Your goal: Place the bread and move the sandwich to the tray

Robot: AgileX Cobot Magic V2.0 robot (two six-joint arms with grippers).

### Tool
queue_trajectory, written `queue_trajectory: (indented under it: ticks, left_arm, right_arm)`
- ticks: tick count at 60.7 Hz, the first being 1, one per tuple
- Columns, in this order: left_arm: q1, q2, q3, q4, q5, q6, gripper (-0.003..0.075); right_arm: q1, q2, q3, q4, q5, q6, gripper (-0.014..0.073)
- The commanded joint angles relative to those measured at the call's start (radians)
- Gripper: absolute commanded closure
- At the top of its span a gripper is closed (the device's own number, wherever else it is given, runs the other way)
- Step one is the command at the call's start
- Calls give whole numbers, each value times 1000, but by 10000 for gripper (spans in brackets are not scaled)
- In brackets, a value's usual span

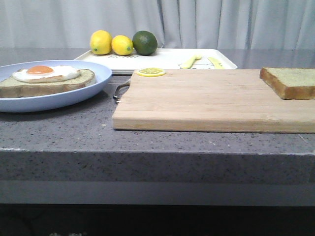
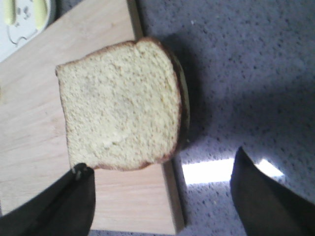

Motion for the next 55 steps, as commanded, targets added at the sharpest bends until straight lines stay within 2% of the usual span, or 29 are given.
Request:
queue_trajectory:
  ticks: [1,17,55]
  left_arm:
    - [2,11,-36,1,-77,-2,227]
    - [2,11,-36,1,-78,-2,227]
    - [2,11,-36,1,-87,-2,227]
  right_arm:
    - [-30,29,-35,156,44,-106,16]
    - [-8,173,-35,256,102,-199,16]
    - [94,307,-34,258,133,-257,28]
